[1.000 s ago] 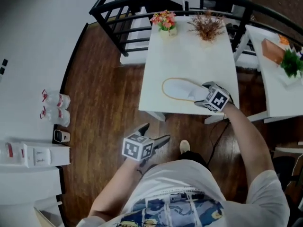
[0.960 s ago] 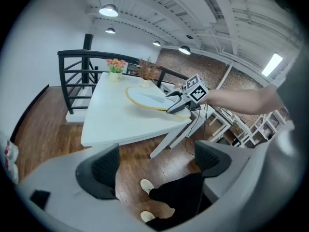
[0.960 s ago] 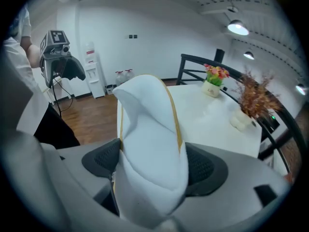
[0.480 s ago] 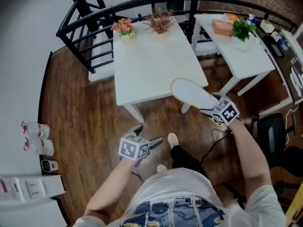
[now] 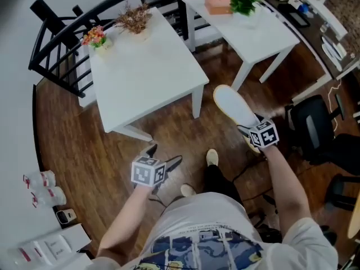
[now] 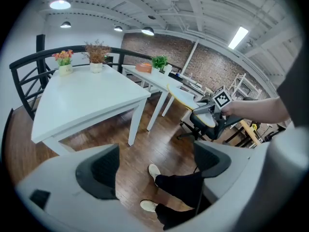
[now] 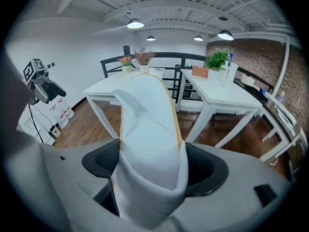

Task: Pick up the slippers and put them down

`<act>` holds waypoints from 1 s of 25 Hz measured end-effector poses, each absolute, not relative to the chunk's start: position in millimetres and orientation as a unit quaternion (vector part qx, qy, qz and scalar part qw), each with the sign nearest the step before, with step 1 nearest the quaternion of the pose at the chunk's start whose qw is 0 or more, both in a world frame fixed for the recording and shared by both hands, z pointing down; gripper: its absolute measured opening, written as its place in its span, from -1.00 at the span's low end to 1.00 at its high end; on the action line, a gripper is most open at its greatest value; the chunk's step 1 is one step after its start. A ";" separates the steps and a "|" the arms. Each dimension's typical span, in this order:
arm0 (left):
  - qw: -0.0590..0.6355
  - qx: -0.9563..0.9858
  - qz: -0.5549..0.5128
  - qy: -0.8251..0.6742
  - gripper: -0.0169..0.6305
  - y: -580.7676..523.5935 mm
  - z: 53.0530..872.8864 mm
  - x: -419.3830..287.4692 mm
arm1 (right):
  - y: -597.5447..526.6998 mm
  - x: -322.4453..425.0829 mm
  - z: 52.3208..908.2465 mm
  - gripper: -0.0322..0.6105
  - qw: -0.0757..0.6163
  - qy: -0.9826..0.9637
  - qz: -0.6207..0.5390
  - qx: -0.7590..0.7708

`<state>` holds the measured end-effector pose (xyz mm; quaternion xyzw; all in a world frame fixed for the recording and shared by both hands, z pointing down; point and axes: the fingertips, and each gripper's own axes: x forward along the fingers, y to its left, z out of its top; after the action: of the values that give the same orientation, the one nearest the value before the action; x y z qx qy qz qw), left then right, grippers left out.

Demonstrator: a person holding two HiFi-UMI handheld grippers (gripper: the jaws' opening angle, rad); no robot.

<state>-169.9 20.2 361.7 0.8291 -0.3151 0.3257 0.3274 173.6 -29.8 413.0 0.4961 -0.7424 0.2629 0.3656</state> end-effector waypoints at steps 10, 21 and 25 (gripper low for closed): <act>0.348 0.810 0.408 -0.236 0.50 -42.3 504.3 11.0 | -45.3 291.6 612.8 0.45 0.350 -0.668 0.381 0.534; 0.349 0.812 0.422 -0.200 0.50 -72.4 778.2 100.1 | -70.3 298.2 955.9 0.45 0.322 -0.640 0.436 0.544; 0.351 0.805 0.438 -0.194 0.50 -61.8 895.5 99.6 | -59.8 295.0 1081.7 0.45 0.325 -0.636 0.442 0.542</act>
<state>99.6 -61.8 895.5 0.8049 -0.1937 0.4377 0.3507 295.0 -59.8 1081.7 0.5418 -0.6364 0.4423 0.3253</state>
